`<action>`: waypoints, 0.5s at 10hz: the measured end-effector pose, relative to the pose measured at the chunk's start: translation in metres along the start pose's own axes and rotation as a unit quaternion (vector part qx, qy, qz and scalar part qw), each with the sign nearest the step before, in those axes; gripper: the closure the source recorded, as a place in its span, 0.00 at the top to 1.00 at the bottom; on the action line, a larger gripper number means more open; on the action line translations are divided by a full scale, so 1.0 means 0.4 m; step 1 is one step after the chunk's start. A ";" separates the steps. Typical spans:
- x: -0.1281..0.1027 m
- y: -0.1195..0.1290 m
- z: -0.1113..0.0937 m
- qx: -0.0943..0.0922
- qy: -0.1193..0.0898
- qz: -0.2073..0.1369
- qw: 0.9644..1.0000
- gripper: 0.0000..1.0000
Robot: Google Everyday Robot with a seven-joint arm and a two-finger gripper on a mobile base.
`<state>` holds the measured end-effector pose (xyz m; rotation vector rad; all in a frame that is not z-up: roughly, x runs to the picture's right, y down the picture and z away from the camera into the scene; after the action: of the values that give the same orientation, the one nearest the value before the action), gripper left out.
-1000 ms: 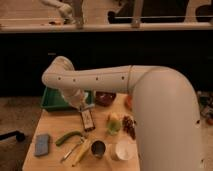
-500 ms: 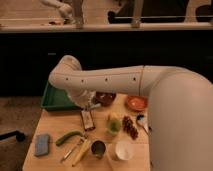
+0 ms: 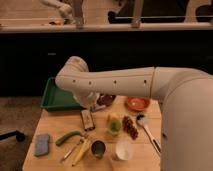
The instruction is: Place towel in paper cup
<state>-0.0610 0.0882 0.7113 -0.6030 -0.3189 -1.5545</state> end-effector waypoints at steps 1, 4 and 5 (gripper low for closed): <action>-0.001 0.008 0.004 -0.002 -0.002 0.002 1.000 0.00; -0.002 0.005 0.004 -0.001 -0.002 0.001 1.000 0.00; -0.002 0.004 0.004 -0.001 -0.002 0.001 1.000 0.00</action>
<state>-0.0590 0.0895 0.7120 -0.6077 -0.3198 -1.5515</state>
